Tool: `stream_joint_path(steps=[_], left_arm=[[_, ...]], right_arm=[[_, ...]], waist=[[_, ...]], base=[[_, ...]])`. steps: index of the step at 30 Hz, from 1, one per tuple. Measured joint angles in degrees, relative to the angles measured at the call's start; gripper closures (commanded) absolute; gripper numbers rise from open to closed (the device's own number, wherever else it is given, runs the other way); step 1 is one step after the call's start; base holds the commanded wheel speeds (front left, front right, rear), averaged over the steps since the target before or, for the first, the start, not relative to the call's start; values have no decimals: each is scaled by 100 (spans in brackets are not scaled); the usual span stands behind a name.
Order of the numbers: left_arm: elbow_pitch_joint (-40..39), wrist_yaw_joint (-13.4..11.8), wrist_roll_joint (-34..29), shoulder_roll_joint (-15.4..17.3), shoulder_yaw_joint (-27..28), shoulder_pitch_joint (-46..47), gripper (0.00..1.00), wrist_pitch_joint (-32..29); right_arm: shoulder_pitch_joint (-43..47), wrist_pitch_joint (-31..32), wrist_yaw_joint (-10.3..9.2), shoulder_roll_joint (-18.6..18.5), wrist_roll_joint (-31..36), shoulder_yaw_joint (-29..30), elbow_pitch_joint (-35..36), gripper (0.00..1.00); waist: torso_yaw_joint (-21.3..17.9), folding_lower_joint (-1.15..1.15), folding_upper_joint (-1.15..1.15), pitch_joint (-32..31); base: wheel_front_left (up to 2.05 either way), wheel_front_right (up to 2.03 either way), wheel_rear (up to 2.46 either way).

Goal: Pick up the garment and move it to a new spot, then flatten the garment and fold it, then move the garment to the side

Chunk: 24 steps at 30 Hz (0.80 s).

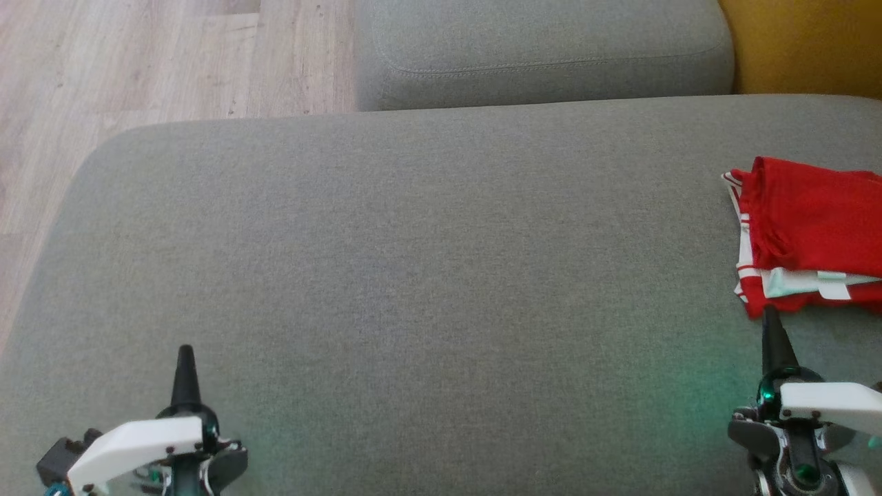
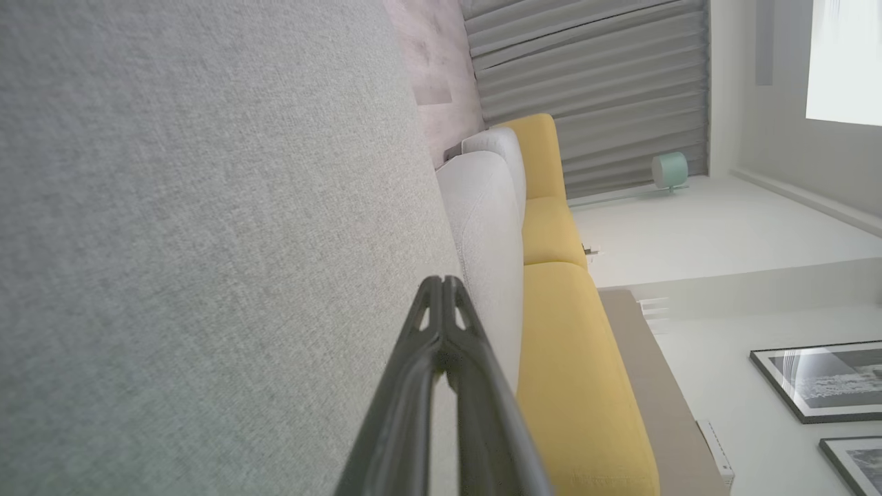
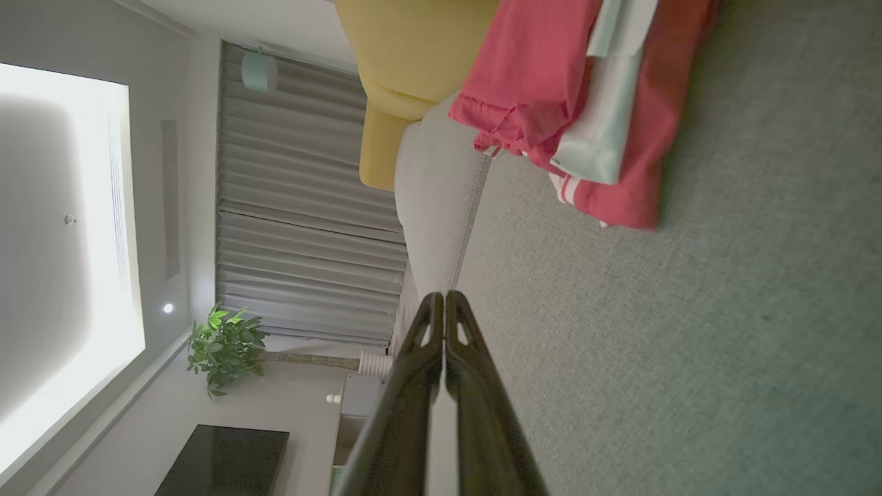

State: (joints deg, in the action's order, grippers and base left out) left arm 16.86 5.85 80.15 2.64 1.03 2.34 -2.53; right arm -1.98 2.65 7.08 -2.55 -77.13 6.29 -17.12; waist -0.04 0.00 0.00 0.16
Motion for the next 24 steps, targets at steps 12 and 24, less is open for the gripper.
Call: stream_joint_path(steps=[12,24], left_arm=[[-40,70,628,-1,168,41,100,-200],[-68,124,1172,-2,315,90,100,-353]], right_arm=[[-51,192,0,0,-771,68,35,100],[-114,350,0,0,-1463,135,77,100]], waist=[[2,0,0,1],[4,0,0,1]], base=[[0,0,0],[0,0,0]])
